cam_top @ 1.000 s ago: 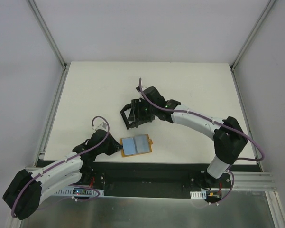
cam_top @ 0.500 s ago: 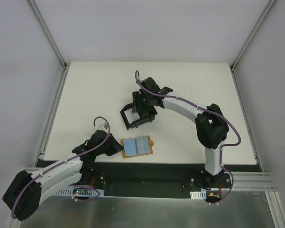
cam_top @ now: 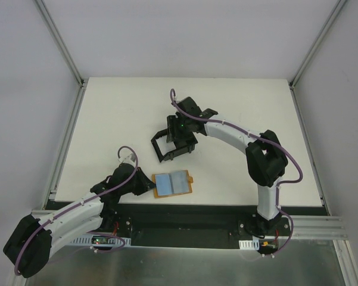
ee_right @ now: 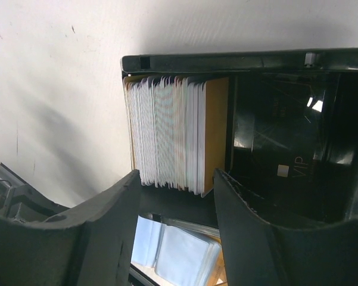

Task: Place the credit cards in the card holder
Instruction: Pick up the credit card from the storage box.

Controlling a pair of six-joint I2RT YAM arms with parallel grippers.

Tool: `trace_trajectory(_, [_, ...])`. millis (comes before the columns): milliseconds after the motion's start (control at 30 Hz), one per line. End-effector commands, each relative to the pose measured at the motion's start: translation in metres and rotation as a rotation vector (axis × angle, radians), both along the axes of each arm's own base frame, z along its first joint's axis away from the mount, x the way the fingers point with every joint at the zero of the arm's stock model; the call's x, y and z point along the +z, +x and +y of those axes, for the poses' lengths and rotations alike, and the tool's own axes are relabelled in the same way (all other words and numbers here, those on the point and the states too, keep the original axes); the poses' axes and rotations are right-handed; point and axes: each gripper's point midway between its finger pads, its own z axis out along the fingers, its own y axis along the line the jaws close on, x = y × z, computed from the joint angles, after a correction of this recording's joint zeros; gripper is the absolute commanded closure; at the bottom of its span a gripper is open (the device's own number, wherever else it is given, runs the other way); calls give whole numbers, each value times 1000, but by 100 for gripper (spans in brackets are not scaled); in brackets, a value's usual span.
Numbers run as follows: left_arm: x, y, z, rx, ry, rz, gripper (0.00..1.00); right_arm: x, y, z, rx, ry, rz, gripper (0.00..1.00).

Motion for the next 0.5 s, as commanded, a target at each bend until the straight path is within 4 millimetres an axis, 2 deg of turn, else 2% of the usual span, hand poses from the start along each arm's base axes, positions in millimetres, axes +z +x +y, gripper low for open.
trace_trajectory(0, [2, 2, 0, -8, -11, -30, 98, -3, 3, -3, 17, -18, 1, 46])
trace_trajectory(233, [2, 3, 1, -8, -9, -30, 100, -20, 10, 5, 39, -31, 17, 42])
trace_trajectory(467, [0, 3, 2, 2, -4, -30, 100, -28, 17, 17, 79, 10, 16, 36])
